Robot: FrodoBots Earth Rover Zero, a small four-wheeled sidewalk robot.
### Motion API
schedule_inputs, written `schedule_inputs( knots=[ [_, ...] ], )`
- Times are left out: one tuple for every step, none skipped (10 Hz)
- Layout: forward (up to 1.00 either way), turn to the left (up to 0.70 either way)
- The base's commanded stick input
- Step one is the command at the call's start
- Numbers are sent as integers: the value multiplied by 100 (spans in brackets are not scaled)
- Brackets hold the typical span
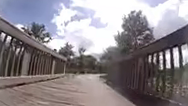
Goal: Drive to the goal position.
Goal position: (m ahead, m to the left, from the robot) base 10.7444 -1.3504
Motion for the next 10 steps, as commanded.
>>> schedule_inputs(
  knots=[
    [70, 0],
    [70, 0],
    [70, 0],
    [70, 0],
    [70, 0],
    [70, 0],
    [70, 0],
    [70, 0],
    [70, 0],
    [70, 0]
  ],
)
